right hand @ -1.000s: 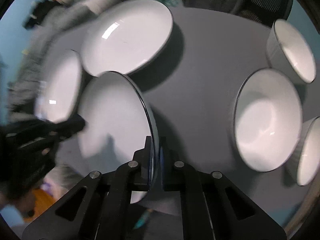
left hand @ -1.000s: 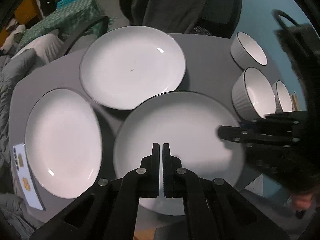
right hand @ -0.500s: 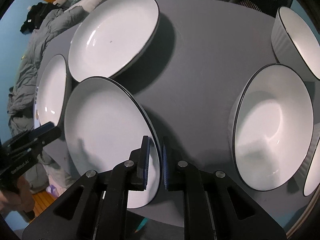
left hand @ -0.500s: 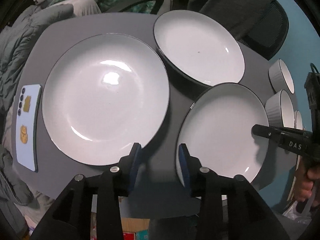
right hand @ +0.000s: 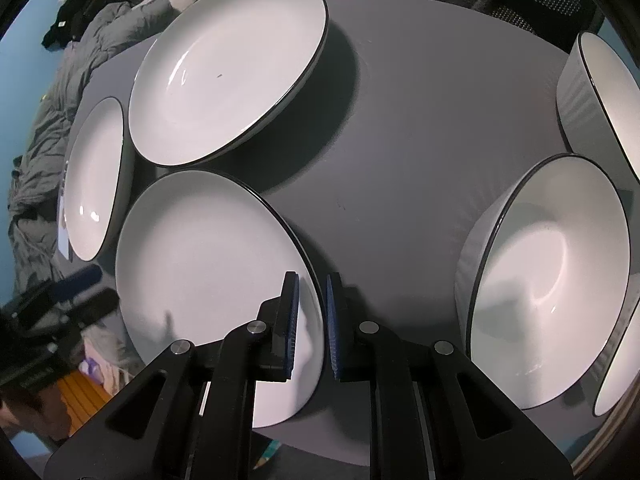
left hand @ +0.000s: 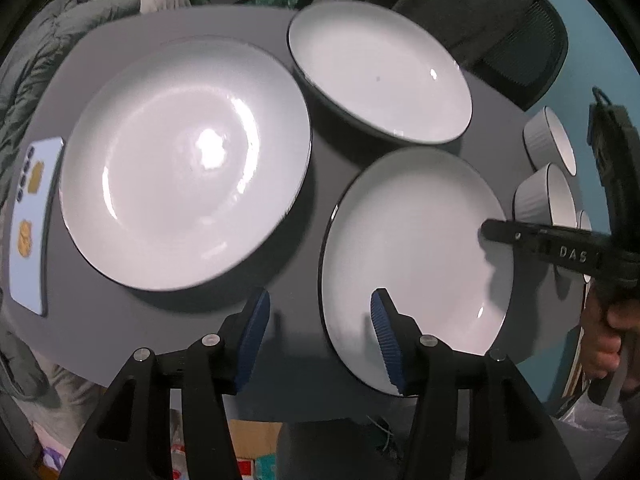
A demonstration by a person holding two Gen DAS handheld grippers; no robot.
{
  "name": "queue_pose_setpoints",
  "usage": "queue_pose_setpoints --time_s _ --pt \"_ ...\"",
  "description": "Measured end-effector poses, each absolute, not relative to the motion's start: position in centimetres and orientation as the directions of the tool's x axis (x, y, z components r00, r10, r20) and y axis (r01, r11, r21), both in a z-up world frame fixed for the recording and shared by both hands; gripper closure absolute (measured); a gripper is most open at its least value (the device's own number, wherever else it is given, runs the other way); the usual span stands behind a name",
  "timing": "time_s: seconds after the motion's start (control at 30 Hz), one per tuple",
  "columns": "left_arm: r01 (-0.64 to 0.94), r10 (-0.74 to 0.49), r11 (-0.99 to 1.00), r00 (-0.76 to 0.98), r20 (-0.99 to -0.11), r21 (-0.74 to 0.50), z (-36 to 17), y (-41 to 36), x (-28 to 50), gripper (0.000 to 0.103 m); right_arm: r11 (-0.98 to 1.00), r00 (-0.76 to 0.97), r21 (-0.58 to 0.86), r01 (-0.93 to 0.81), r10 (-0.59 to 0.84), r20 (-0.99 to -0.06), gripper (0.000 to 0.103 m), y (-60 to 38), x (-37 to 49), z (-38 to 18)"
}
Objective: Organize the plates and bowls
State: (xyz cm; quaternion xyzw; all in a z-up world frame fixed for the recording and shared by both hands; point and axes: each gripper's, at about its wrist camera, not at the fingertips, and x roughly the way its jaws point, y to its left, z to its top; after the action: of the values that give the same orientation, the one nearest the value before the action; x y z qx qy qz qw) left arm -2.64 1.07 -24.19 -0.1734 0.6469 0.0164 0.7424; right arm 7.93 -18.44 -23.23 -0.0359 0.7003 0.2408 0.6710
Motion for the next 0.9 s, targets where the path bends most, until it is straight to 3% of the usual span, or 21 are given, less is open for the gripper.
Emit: queue_pose_setpoints --time_s 0.47,0.73,0.9 --pt "-0.277 -0.245 0.923 0.117 -0.962 -0.269 -26.9 0.3 -1.7 0.05 0.875 -0.113 0.297 -0.383 0.274 -0.955 0.089 -17.3 7.4 -24.2" --pt "-0.282 -0.272 0.912 0.127 -0.954 -0.297 -27.0 0.0 -1.1 0.075 0.873 -0.135 0.324 -0.365 0.295 -0.946 0.088 -18.0 7.1 -24.8" --pt "-0.305 -0.266 0.907 0.121 -0.957 -0.29 -27.1 0.0 -0.9 0.075 0.867 -0.124 0.334 -0.369 0.311 -0.942 0.083 -18.2 6.4 -25.0"
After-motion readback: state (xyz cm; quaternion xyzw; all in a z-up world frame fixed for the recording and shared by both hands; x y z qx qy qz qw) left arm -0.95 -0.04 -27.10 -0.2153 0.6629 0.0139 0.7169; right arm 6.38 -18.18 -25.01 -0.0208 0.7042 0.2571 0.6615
